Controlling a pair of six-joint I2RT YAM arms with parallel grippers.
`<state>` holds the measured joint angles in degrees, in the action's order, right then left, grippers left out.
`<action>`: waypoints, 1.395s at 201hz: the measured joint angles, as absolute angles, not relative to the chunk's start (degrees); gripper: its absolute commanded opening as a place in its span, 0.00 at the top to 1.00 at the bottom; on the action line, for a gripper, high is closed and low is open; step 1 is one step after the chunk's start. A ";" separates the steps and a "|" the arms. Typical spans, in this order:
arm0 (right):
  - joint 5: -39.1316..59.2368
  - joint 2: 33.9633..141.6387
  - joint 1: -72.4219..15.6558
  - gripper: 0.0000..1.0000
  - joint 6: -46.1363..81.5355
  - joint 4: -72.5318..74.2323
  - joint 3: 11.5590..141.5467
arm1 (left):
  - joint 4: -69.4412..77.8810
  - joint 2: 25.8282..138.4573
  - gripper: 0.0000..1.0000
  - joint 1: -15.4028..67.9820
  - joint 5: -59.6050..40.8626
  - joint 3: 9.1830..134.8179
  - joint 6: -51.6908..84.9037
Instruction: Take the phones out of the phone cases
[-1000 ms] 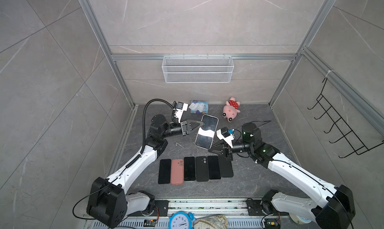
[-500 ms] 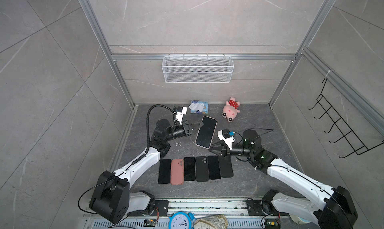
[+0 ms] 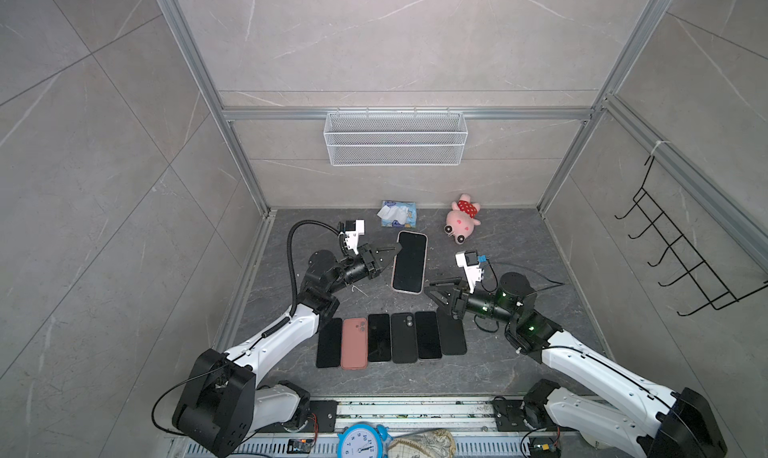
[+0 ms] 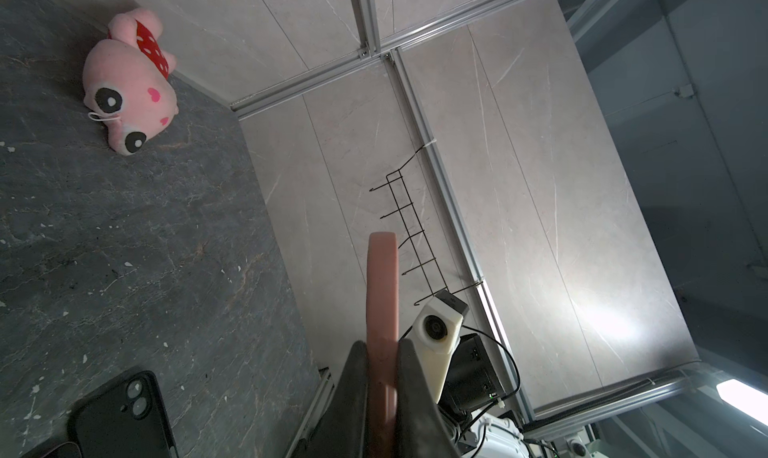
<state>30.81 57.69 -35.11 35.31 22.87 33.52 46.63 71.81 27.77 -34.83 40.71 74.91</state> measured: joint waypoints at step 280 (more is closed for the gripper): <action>34.20 66.13 -35.11 0.55 48.12 38.50 29.45 | 47.81 71.44 1.00 28.42 -31.99 40.53 76.42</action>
<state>34.20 66.13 -35.11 48.12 38.50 29.45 47.81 71.44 28.42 -31.99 40.53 76.42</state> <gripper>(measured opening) 0.447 0.112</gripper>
